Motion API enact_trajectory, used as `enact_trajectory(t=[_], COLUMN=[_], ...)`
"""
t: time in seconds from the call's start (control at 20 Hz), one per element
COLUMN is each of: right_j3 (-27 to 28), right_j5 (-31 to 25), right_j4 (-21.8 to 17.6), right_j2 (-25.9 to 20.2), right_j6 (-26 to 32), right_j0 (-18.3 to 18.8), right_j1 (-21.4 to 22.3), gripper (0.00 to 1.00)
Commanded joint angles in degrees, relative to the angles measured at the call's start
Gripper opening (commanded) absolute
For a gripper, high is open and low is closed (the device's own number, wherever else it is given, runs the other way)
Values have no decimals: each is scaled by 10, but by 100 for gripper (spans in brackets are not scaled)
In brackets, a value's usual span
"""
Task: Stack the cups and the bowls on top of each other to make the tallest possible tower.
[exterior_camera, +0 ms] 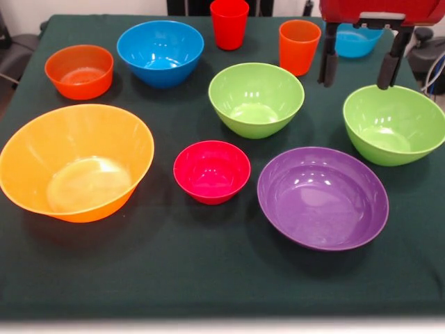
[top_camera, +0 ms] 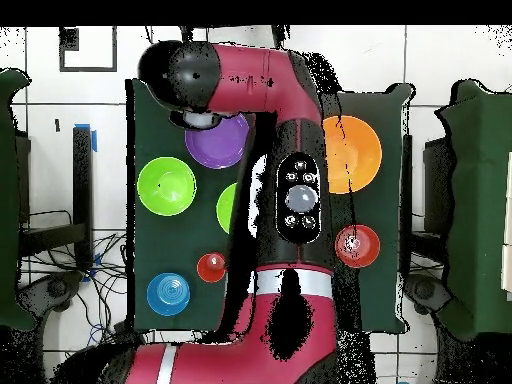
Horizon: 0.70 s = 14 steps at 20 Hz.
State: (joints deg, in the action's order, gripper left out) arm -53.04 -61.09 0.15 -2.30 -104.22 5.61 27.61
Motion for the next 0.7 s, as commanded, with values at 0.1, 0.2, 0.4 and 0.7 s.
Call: enact_trajectory(t=[0.1,0.2,0.4,0.7], right_j3=[-33,-32,-23,-19], right_j5=[33,31,34,35], right_j4=[-25,-24,-27,-28], right_j2=[-61,-62,-63,-62], right_j6=[76,75,69,61], right_j0=[16,16,12,7], right_j1=[-11,-12,-21,-25], gripper=[100,100,100,100])
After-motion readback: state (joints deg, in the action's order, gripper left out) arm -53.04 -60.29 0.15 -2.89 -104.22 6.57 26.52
